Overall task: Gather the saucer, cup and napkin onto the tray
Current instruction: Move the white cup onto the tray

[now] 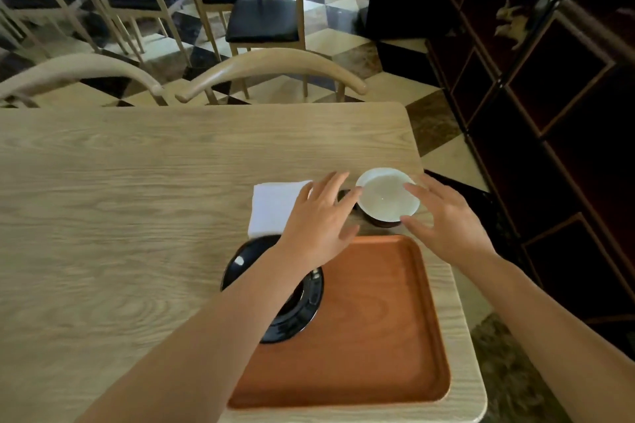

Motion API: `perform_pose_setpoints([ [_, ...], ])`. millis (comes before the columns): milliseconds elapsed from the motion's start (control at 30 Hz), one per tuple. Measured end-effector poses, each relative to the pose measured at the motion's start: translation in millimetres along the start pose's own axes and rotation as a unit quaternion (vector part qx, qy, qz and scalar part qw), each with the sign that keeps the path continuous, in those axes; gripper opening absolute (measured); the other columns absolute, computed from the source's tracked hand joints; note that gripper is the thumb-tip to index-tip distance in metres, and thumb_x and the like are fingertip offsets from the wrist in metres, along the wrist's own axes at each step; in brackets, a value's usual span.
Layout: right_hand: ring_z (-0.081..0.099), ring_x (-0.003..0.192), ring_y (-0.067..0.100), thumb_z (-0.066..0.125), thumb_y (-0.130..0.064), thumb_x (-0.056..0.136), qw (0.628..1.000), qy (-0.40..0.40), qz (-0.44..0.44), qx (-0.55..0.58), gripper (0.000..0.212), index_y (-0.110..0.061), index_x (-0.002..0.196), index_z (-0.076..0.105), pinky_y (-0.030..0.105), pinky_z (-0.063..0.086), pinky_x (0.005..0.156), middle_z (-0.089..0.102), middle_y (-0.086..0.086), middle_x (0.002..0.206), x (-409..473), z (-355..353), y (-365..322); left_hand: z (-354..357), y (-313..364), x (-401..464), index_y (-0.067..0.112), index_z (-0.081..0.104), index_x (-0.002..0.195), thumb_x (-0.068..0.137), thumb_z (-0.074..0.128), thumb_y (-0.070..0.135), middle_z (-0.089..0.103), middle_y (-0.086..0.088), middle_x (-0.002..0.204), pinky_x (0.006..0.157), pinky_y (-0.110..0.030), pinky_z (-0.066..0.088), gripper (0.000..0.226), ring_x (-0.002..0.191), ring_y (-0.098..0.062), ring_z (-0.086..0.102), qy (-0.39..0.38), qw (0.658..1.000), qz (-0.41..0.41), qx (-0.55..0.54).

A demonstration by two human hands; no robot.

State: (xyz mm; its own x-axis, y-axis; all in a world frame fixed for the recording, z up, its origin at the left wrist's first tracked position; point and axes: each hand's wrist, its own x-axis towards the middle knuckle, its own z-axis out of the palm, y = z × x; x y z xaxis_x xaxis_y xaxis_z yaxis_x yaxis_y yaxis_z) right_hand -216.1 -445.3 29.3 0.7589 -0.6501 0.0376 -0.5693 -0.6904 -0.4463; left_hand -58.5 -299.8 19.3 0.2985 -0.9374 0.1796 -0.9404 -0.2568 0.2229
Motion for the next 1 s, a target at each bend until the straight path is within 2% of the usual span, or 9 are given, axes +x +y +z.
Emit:
perform_pose_setpoints([
  [133,0.029,0.138,0.024,0.065,-0.029,0.084,0.994,-0.062,-0.060,-0.062,0.055,-0.020,0.135,0.048,0.040,0.034,0.106,0.032,0.002,0.152,9,8,12,20,5,22,0.023,0.033,0.139,0.083,0.057,0.037,0.020,-0.012,0.151,0.110,-0.053,0.020,0.063,0.139,-0.029,0.016,-0.083,0.995,-0.012,0.049],
  [233,0.038,0.134,0.025,0.067,-0.023,0.082,0.993,-0.069,-0.075,-0.058,0.048,-0.012,0.128,0.056,0.038,0.033,0.107,0.043,0.007,0.145,12,15,20,30,8,29,0.023,0.037,0.136,0.083,0.055,0.044,0.033,-0.009,0.142,0.107,-0.047,0.023,0.060,0.131,-0.029,0.029,-0.113,0.991,-0.036,0.059],
  [367,0.064,0.104,0.038,0.081,-0.009,0.065,0.991,-0.010,-0.122,-0.054,0.033,0.000,0.096,0.072,0.048,0.051,0.086,0.065,0.022,0.117,12,26,29,37,8,33,0.013,0.058,0.119,0.079,0.063,0.041,0.052,-0.012,0.124,0.095,-0.042,0.035,0.049,0.113,-0.032,0.049,-0.053,0.997,-0.052,-0.019],
  [433,0.068,0.091,0.040,0.086,-0.006,0.056,0.988,0.022,-0.142,-0.052,0.032,0.001,0.084,0.073,0.051,0.055,0.074,0.070,0.024,0.103,12,29,31,38,8,32,0.009,0.062,0.114,0.078,0.067,0.038,0.055,-0.013,0.122,0.093,-0.041,0.039,0.047,0.111,-0.032,0.050,-0.035,0.997,-0.055,-0.042],
  [533,0.070,0.085,0.038,0.088,-0.005,0.051,0.982,0.044,-0.172,-0.069,0.032,0.001,0.078,0.072,0.049,0.057,0.066,0.072,0.022,0.095,11,31,32,38,10,30,0.007,0.062,0.113,0.076,0.070,0.034,0.056,-0.013,0.123,0.092,-0.040,0.041,0.047,0.112,-0.031,0.049,-0.014,0.996,-0.056,-0.066],
  [667,0.070,0.084,0.036,0.088,-0.005,0.053,0.979,0.057,-0.188,-0.059,0.030,0.001,0.077,0.072,0.046,0.058,0.066,0.073,0.021,0.095,5,27,35,31,14,26,0.006,0.065,0.108,0.072,0.074,0.032,0.058,-0.012,0.119,0.084,-0.042,0.048,0.045,0.109,-0.032,0.052,0.005,0.995,-0.057,-0.079],
  [767,0.068,0.090,0.037,0.087,-0.006,0.056,0.979,0.074,-0.186,-0.044,0.031,0.000,0.082,0.072,0.048,0.057,0.073,0.072,0.019,0.100,-4,20,30,21,20,16,0.003,0.068,0.099,0.066,0.080,0.028,0.063,-0.013,0.111,0.076,-0.043,0.053,0.043,0.098,-0.034,0.058,0.041,0.994,-0.057,-0.089],
  [833,0.067,0.095,0.036,0.086,-0.008,0.059,0.976,0.094,-0.191,-0.041,0.031,-0.001,0.086,0.072,0.048,0.055,0.078,0.072,0.016,0.104,-15,14,24,15,25,4,0.004,0.068,0.098,0.064,0.081,0.029,0.064,-0.013,0.111,0.078,-0.040,0.051,0.044,0.098,-0.034,0.059,0.065,0.991,-0.066,-0.100],
  [1000,0.067,0.097,0.035,0.085,-0.007,0.060,0.967,0.119,-0.222,-0.030,0.030,-0.002,0.086,0.072,0.043,0.055,0.079,0.072,0.014,0.104,-49,10,17,9,36,-31,0.010,0.067,0.098,0.070,0.061,0.047,0.063,-0.009,0.115,0.086,-0.036,0.047,0.047,0.101,-0.030,0.058,0.080,0.989,-0.072,-0.104],
])
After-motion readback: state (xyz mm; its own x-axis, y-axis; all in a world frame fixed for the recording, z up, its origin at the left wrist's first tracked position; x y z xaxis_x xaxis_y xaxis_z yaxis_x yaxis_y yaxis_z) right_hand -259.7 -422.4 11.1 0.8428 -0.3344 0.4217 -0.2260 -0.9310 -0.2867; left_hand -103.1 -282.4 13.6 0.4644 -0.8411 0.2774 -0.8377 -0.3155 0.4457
